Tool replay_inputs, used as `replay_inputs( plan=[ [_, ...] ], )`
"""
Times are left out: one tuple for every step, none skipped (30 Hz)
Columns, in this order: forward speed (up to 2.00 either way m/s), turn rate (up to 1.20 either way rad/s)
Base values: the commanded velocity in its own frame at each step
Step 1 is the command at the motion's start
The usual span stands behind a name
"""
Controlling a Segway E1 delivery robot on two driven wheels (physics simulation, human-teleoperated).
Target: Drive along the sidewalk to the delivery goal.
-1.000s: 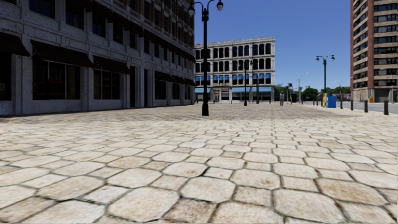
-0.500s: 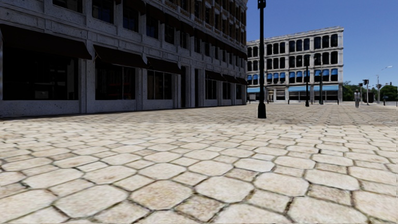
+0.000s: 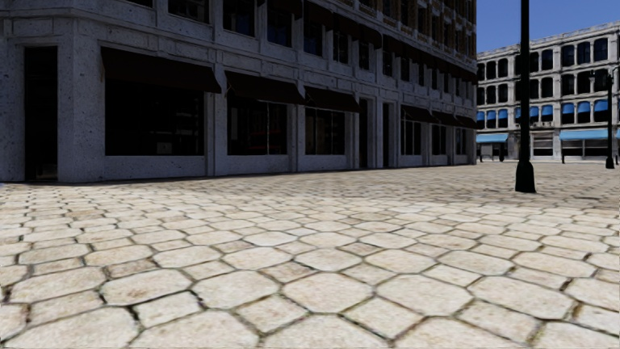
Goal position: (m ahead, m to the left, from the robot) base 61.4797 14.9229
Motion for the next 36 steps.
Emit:
replay_inputs(
  plan=[
    [2.00, 0.62],
    [2.00, 0.62],
    [2.00, 0.62],
    [2.00, 0.62],
    [2.00, 0.62],
    [2.00, 0.62],
    [2.00, 0.63],
    [2.00, 0.63],
    [2.00, 0.63],
    [2.00, 0.63],
    [2.00, 0.63],
    [2.00, 0.63],
    [2.00, 0.63],
    [2.00, 0.63],
    [2.00, 0.63],
    [2.00, 0.63],
    [2.00, 0.63],
    [2.00, 0.63],
    [2.00, 0.63],
    [2.00, 0.63],
    [2.00, 0.63],
    [2.00, 0.63],
    [2.00, 0.63],
    [2.00, 0.63],
    [2.00, 0.63],
    [2.00, 0.63],
    [2.00, 0.63],
    [2.00, 0.63],
    [2.00, 0.63],
    [2.00, 0.63],
    [2.00, 0.63],
    [2.00, 0.63],
    [2.00, 0.63],
    [2.00, 0.63],
    [2.00, 0.63],
    [2.00, 0.63]
  ],
)
